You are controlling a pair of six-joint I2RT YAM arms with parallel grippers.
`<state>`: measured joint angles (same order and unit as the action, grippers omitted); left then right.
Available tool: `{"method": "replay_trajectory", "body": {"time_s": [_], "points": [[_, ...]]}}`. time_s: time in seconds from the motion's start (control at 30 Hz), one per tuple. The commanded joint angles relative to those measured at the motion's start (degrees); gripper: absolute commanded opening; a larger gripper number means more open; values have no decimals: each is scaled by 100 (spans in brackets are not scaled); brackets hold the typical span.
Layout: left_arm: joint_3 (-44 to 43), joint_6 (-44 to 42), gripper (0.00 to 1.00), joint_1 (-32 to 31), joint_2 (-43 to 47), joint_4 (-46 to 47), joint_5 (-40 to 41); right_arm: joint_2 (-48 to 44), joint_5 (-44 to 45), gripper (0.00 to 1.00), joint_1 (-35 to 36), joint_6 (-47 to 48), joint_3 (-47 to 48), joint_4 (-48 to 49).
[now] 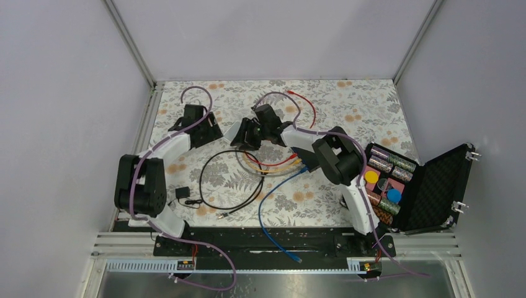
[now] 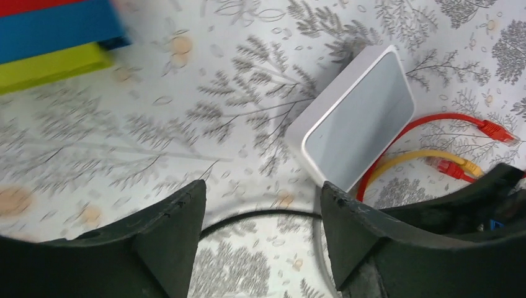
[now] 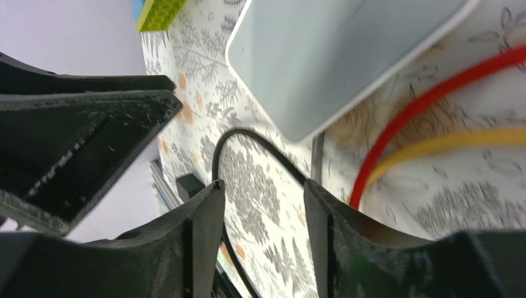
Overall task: Insert the plug into the switch port
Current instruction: Move the switch port to the center of the board.
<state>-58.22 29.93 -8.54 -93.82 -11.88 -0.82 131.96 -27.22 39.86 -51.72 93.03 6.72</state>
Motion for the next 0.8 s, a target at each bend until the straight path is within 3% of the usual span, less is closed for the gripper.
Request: {"method": "replay_trajectory", "body": {"time_s": [0.0,0.1,0.23,0.43,0.53,0.67,0.77], "points": [[78,-88,69,37,1026,-820,647,-1175,246,62,0,1137,-348,-536],[319,-297,76,36,1870,-1191,177,-2022,408,65,13,2012,-1062,-422],[576,-559,98,42,3059,-1714,464,-2914,544,64,241,3213,-2364,385],[1160,-497,99,43,4418,-2164,947,-3452,687,63,1208,5511,-3711,1452],[1381,-513,99,61,4861,-2271,1098,-3430,-345,62,1516,6337,-4296,2244],[1538,-250,99,67,4973,-2463,1449,-3199,-1084,60,1917,7295,-4834,2993],[1505,-224,99,67,4935,-2526,1257,-2901,-1576,57,2127,7999,-5164,3752]]}}
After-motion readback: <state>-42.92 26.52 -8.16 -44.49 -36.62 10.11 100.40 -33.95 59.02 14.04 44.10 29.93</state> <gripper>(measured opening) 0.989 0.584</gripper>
